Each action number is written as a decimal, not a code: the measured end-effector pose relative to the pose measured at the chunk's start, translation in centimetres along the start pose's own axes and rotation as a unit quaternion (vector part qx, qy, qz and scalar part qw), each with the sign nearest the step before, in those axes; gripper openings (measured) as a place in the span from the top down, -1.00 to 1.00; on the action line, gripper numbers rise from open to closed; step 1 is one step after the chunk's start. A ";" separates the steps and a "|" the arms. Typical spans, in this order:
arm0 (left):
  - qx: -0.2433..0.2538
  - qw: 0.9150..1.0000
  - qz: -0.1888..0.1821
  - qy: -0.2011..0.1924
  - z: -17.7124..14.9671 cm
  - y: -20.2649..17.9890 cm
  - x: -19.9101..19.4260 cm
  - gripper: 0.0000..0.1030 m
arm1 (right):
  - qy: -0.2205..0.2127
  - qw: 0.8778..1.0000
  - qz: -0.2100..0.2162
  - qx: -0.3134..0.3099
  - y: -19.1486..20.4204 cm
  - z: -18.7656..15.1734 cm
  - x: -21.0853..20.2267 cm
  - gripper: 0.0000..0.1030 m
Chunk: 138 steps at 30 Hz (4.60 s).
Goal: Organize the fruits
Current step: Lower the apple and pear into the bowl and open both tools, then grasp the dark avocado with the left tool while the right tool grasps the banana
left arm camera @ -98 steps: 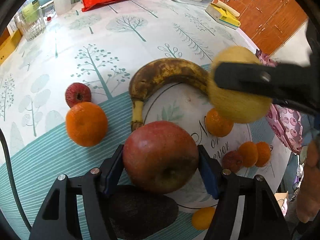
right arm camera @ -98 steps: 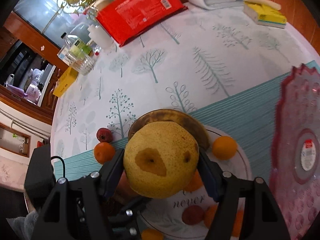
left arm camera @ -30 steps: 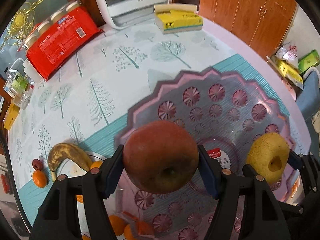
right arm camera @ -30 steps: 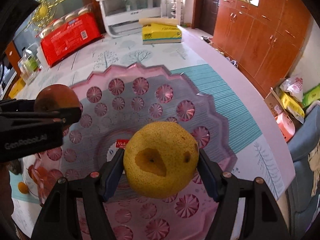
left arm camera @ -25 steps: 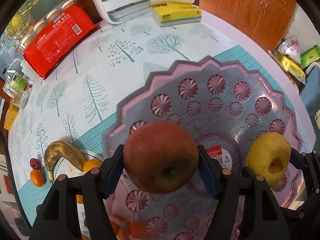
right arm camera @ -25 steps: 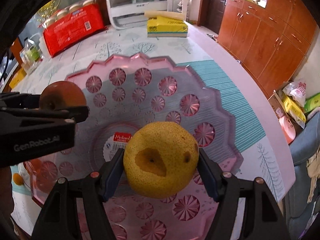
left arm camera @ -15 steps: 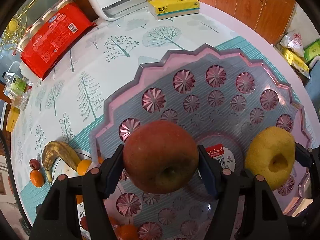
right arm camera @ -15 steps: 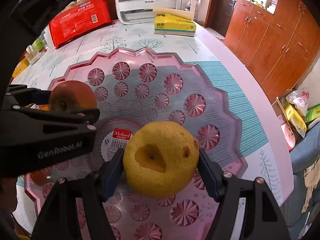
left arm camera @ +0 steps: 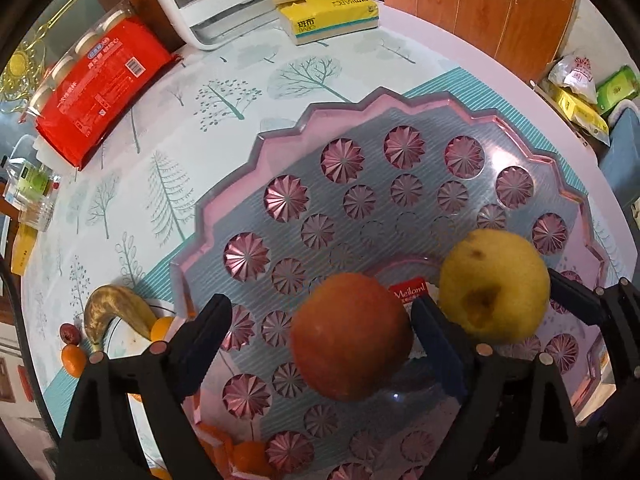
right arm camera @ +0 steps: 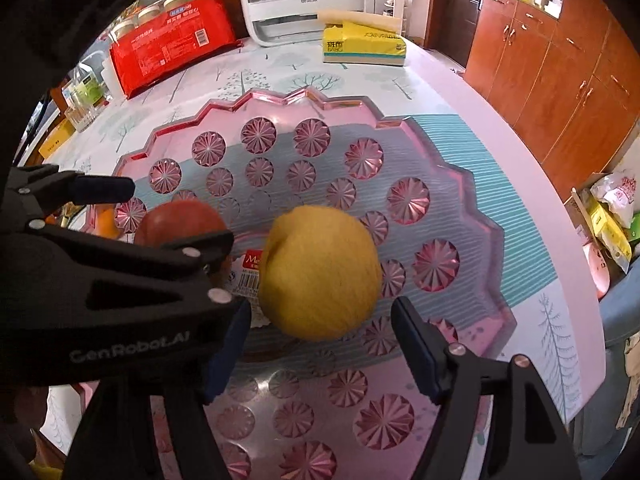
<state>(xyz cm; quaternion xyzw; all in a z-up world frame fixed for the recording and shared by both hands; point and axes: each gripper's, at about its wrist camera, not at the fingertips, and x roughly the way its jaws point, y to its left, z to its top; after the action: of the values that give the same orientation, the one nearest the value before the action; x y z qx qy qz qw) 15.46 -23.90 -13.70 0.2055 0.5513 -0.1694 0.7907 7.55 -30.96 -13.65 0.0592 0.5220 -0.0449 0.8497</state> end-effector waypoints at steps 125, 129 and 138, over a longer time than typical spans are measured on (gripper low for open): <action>-0.496 0.867 -0.033 0.047 -21.3 30.6 2.7 -0.12 | 0.120 0.891 0.109 -0.423 32.4 10.9 11.1 0.22; -0.498 0.865 -0.040 0.045 -21.9 30.8 2.3 -0.12 | 0.105 0.896 0.101 -0.419 32.2 9.9 10.1 0.31; -0.483 0.875 -0.026 0.023 -24.1 31.9 -0.2 -0.10 | 0.034 0.920 0.079 -0.383 30.8 10.6 6.7 0.36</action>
<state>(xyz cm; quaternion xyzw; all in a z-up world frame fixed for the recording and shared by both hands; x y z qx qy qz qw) 11.79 15.78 -16.52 -0.2119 0.5879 0.1023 0.7740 24.21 -2.19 -13.20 -0.2282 0.5217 0.2281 0.7898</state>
